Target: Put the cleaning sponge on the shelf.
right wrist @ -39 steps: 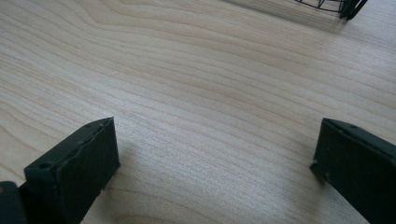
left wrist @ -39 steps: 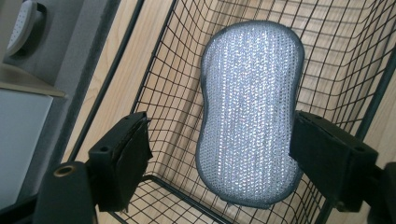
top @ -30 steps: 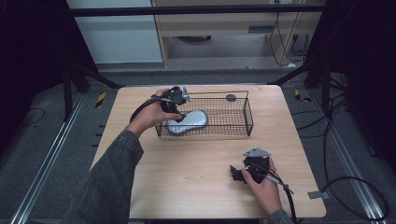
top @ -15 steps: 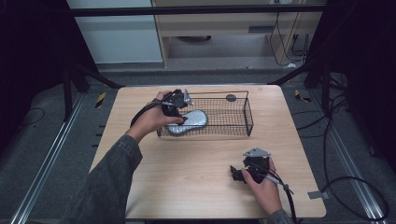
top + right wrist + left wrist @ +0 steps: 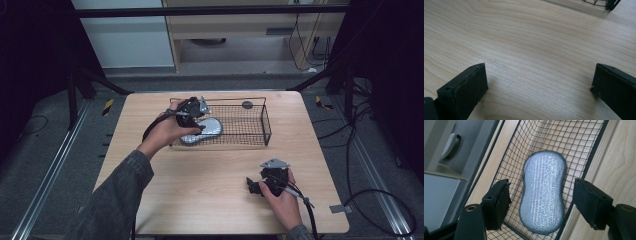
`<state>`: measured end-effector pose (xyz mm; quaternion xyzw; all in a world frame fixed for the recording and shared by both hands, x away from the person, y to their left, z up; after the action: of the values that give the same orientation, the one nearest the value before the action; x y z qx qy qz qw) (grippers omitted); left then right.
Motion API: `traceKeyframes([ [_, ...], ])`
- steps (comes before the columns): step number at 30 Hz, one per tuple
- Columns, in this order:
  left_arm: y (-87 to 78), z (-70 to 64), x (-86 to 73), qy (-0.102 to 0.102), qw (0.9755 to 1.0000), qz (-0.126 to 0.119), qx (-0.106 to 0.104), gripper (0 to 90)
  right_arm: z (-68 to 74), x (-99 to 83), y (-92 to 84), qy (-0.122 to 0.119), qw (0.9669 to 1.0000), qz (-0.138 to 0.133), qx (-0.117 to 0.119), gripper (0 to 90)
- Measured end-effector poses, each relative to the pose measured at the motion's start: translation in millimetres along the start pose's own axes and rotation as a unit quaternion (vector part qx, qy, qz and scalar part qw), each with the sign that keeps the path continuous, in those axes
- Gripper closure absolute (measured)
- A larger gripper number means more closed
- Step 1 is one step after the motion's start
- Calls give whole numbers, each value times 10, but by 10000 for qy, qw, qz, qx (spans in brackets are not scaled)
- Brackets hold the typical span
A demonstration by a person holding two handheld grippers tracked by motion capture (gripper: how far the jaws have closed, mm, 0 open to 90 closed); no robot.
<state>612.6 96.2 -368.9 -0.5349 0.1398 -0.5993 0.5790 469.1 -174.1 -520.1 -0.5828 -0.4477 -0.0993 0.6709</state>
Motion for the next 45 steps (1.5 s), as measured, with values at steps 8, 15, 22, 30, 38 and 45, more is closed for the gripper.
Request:
traceKeyframes([
  [8,-31,-102,28,-75,10000,-60,20,281,0,0,-1,1,10000,3,-2,4],
  [15,-36,-168,9,-280,9995,-141,-14,186,-1,0,0,-6,10000,-1,-4,4],
  [22,-96,-283,4,-524,9979,-369,-65,75,-1,0,0,-1,10000,-3,0,4],
  [30,-180,-362,-6,-697,9955,-622,-148,41,0,0,1,-1,10000,-8,2,4],
  [38,-220,-460,-92,-871,9929,-764,-271,41,0,0,1,-1,10000,-7,1,4],
  [45,-260,-487,-188,-1063,9902,-863,-258,42,-1,0,1,-2,10000,-8,1,4],
])
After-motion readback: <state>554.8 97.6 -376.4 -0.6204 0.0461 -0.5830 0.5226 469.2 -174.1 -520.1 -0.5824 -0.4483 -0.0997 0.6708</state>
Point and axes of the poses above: each handheld gripper's, and its own axes: y roughly forward along the jaws, x roughly out of its top, z roughly to its left, the point moved 1 cm from there along y, roughly forward along the jaws, and after that the axes turned 6 degrees about -y, right-handed, at the moved point
